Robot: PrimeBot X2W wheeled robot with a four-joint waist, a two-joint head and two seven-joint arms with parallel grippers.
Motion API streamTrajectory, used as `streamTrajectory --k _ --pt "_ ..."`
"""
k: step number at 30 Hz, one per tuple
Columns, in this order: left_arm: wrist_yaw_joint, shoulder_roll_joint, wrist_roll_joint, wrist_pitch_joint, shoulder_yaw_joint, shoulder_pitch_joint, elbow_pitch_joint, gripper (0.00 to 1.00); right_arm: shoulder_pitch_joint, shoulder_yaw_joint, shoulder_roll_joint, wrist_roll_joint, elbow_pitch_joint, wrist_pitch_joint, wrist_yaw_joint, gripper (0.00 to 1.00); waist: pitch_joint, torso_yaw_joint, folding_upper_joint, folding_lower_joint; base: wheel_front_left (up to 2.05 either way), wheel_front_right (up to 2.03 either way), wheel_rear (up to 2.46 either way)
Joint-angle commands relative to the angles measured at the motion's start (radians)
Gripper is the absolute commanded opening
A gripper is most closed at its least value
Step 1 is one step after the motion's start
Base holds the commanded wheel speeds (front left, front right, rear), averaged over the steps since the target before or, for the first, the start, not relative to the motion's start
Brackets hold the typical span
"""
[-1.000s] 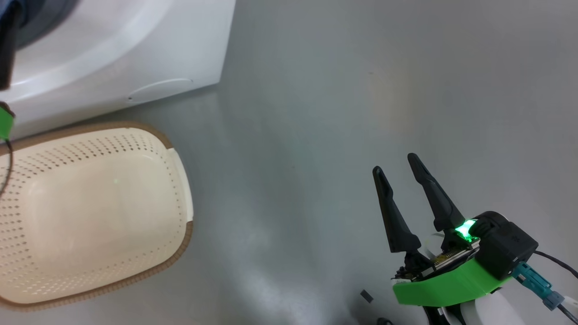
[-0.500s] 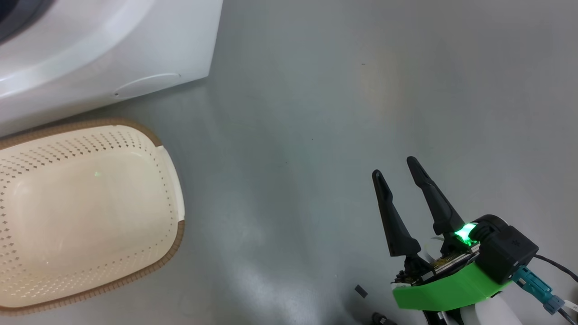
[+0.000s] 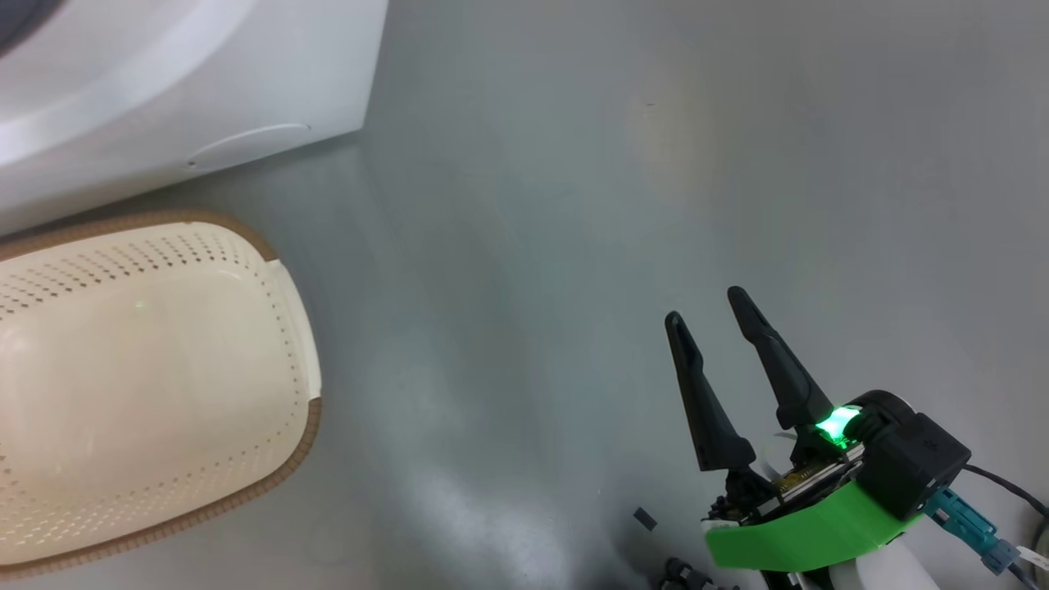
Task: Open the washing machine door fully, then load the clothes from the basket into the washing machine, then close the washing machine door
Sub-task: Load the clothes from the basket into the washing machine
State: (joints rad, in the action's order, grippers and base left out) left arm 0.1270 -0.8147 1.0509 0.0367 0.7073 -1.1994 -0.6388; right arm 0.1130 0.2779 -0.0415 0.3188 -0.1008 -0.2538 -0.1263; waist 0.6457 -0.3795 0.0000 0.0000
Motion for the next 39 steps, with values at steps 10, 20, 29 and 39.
streamTrajectory --k 10,20,29,39 --pt "-0.05 -0.078 0.058 -0.017 -0.132 -0.15 -0.073 0.0 -0.067 0.037 -0.009 0.01 -0.057 -0.008 -0.004 1.0 0.057 -0.052 0.0 0.0 0.0 0.0 0.0" --pt "-0.075 -0.068 0.071 -0.033 -0.161 -0.214 -0.13 0.0 -0.072 0.062 -0.009 0.012 -0.062 -0.008 -0.004 1.0 0.065 -0.066 0.0 0.0 0.0 0.0 0.0" --pt "-0.088 -0.06 -0.013 -0.034 -0.093 -0.225 -0.166 1.0 -0.063 0.078 -0.009 0.017 -0.043 -0.008 -0.004 1.0 0.048 -0.073 0.0 0.0 0.0 0.0 0.0" --pt "-0.068 -0.018 -0.008 -0.064 -0.074 -0.176 -0.22 1.0 -0.05 0.062 -0.009 0.016 -0.023 -0.008 -0.004 1.0 0.002 -0.059 0.0 0.0 0.0 0.0 0.0"
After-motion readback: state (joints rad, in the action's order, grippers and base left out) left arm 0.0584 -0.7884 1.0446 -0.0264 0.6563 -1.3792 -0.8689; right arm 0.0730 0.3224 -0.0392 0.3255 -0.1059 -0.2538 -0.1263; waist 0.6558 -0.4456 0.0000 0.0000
